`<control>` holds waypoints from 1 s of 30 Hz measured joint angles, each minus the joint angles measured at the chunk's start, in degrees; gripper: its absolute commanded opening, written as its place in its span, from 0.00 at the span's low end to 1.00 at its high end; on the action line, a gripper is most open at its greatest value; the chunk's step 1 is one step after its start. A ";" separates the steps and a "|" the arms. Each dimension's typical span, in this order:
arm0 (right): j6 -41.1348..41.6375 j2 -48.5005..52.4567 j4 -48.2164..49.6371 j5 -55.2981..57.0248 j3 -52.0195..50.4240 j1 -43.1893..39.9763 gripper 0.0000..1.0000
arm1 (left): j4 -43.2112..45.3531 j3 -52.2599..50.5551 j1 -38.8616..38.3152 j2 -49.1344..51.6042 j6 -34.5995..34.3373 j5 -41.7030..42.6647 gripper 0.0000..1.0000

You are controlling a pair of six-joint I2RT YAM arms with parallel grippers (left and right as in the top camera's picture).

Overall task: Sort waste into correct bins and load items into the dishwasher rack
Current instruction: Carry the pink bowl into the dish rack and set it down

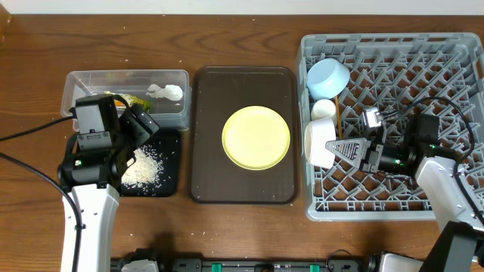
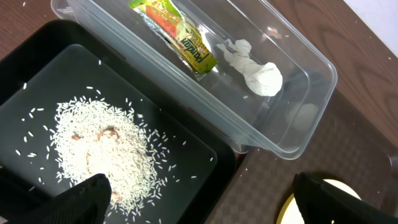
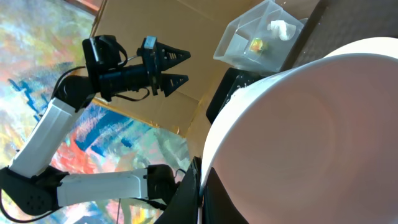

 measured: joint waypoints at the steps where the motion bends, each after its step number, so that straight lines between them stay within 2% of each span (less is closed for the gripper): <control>1: 0.00 0.00 0.00 -0.02 0.00 0.00 0.01 | -0.02 0.00 0.00 0.00 0.00 0.00 0.96; 9: -0.02 0.02 -1.20 1.99 0.00 -2.80 0.01 | -0.02 0.00 0.00 0.00 0.00 0.00 0.96; 16: 0.02 0.20 -2.71 10.38 -0.09 -7.28 0.01 | -0.02 0.00 0.00 0.00 0.00 0.02 0.96; 19: 0.13 0.22 -3.69 13.49 -0.22 -7.72 0.04 | -0.02 0.00 0.00 0.00 0.00 0.00 0.96; 22: 0.87 0.22 -4.00 17.84 -0.37 -8.70 0.13 | 0.00 0.00 0.00 0.00 0.00 0.00 0.96; 28: 2.38 0.24 -2.62 27.71 -0.44 -10.27 0.52 | 0.00 0.00 0.00 0.00 0.00 0.00 0.96; 30: 3.41 0.24 -1.73 29.20 -0.44 -10.40 0.59 | 0.02 0.00 0.00 0.00 0.00 0.00 0.96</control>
